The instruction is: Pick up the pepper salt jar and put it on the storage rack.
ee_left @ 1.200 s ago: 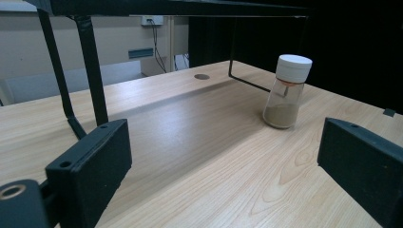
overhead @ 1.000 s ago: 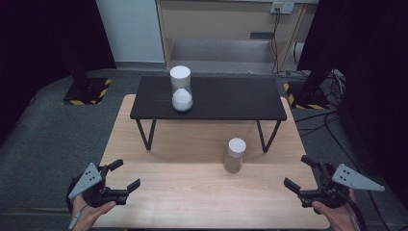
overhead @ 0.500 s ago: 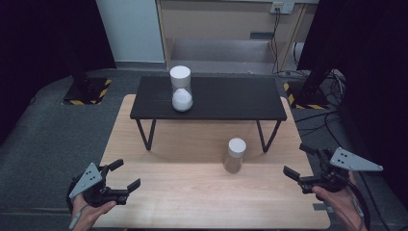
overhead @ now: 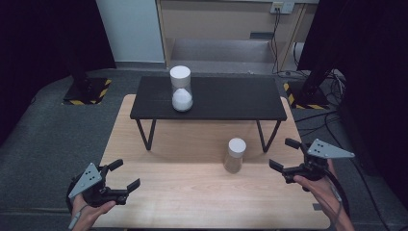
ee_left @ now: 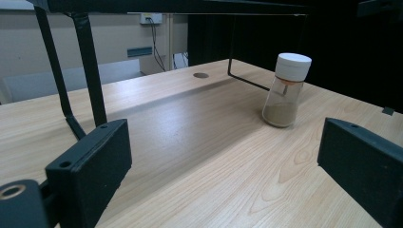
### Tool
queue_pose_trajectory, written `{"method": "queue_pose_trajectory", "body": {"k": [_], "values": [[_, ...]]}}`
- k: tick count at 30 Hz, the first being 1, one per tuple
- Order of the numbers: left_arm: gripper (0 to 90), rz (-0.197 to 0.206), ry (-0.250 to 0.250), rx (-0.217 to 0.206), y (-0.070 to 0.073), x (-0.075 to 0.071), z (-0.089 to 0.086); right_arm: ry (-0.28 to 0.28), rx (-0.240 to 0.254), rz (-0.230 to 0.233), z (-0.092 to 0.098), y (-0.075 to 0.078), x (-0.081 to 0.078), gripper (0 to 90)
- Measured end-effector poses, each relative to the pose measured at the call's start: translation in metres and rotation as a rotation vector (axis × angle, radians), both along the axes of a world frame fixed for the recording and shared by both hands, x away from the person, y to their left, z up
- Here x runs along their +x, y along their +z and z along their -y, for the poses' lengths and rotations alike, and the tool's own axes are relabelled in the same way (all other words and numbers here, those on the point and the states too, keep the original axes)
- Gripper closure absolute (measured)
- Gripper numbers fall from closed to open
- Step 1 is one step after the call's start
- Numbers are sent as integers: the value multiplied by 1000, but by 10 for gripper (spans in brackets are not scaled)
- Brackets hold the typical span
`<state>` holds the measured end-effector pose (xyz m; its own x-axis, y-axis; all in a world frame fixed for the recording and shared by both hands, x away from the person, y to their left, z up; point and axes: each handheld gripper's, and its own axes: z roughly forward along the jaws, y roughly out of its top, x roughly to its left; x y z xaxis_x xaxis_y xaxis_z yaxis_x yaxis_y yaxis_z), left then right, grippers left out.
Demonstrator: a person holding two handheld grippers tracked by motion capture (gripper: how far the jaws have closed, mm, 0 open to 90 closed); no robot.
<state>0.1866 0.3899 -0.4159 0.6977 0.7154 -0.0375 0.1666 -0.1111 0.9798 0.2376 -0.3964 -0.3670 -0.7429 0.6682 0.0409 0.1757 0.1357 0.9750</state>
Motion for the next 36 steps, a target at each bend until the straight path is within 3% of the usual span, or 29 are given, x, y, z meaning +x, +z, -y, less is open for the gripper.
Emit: {"method": "queue_pose_trajectory", "body": {"k": [26, 36], "values": [[29, -3, -1, 5, 0, 1, 0, 50, -95, -86, -75, -39, 74, 56], [29, -5, -4, 7, 0, 1, 0, 51, -148, -77, -97, -51, 89, 165]]}}
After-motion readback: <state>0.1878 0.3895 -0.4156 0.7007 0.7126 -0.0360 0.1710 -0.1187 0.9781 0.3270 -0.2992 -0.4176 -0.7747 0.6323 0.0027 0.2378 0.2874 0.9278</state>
